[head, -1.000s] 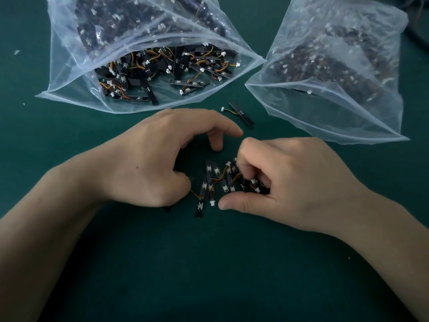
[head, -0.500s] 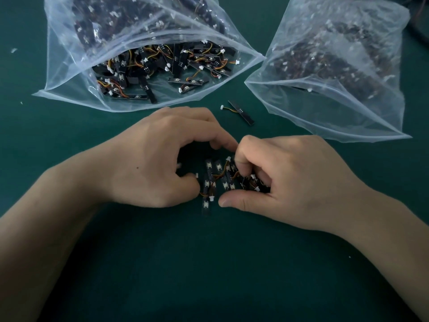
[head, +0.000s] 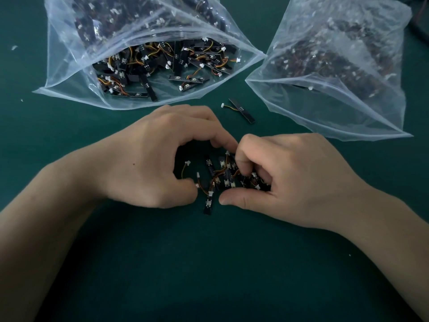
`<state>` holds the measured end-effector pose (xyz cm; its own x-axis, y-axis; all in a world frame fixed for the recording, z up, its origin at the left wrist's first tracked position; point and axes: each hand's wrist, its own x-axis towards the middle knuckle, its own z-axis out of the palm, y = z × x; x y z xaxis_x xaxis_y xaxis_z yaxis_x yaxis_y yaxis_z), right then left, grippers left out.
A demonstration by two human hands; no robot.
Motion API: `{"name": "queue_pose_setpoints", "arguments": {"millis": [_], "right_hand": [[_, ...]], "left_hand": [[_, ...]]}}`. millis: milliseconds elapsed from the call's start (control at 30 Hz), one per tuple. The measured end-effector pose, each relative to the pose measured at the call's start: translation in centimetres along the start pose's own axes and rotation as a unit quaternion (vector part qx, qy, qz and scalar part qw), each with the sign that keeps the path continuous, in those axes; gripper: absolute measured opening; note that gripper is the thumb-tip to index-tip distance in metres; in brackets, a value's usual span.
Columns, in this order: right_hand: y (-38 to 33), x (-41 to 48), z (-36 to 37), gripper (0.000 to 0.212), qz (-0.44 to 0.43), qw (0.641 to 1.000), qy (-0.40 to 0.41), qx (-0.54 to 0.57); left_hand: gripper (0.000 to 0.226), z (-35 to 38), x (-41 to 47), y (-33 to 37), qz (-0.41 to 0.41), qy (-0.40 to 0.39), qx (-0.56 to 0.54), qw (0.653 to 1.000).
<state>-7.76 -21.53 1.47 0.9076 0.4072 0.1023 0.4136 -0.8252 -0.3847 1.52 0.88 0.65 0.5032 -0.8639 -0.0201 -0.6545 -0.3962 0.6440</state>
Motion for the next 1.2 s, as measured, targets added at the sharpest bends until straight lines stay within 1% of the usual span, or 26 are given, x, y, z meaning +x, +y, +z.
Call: {"name": "queue_pose_setpoints", "arguments": {"millis": [167, 300, 367, 433, 533, 600, 833, 900, 1033, 1133, 1200], "right_hand": [[0.0, 0.0, 0.0, 0.046, 0.002, 1.000, -0.002, -0.002], [0.0, 0.0, 0.0, 0.045, 0.006, 1.000, -0.002, 0.002], [-0.1, -0.1, 0.0, 0.044, 0.010, 1.000, -0.003, 0.002], [-0.1, -0.1, 0.0, 0.043, 0.011, 1.000, -0.002, 0.002], [0.0, -0.1, 0.0, 0.043, 0.012, 1.000, 0.002, 0.004], [-0.1, -0.1, 0.0, 0.043, 0.013, 1.000, 0.002, 0.004], [-0.1, -0.1, 0.1, 0.043, 0.023, 1.000, 0.003, 0.006], [-0.1, -0.1, 0.0, 0.043, 0.024, 1.000, 0.003, 0.008], [-0.2, -0.1, 0.1, 0.042, 0.025, 1.000, -0.001, 0.010], [-0.2, -0.1, 0.0, 0.042, 0.027, 1.000, -0.003, 0.006], [-0.4, -0.1, 0.0, 0.043, 0.028, 1.000, 0.000, 0.003]], "left_hand": [[0.054, -0.2, 0.0, 0.7, -0.014, -0.004, -0.029, 0.999], [0.058, -0.3, -0.1, 0.8, -0.017, 0.006, -0.050, 0.999], [0.055, -0.4, -0.1, 0.6, -0.016, 0.002, -0.058, 0.998], [0.050, -0.3, -0.2, 0.4, -0.013, 0.013, -0.045, 0.999], [0.056, 0.3, 0.0, 0.4, -0.018, 0.032, -0.008, 0.999], [0.057, 0.3, 0.0, 0.5, -0.016, 0.033, -0.007, 0.999], [0.054, -0.3, -0.1, 1.0, -0.018, -0.004, -0.031, 0.999], [0.057, -0.5, -0.1, 1.0, -0.021, -0.006, -0.046, 0.999], [0.073, -0.9, -0.2, 0.2, -0.021, -0.015, -0.098, 0.995], [0.080, -0.8, -0.3, -0.1, -0.012, -0.014, -0.087, 0.996], [0.076, -0.4, -0.1, 0.0, -0.013, 0.001, -0.068, 0.998]]}}
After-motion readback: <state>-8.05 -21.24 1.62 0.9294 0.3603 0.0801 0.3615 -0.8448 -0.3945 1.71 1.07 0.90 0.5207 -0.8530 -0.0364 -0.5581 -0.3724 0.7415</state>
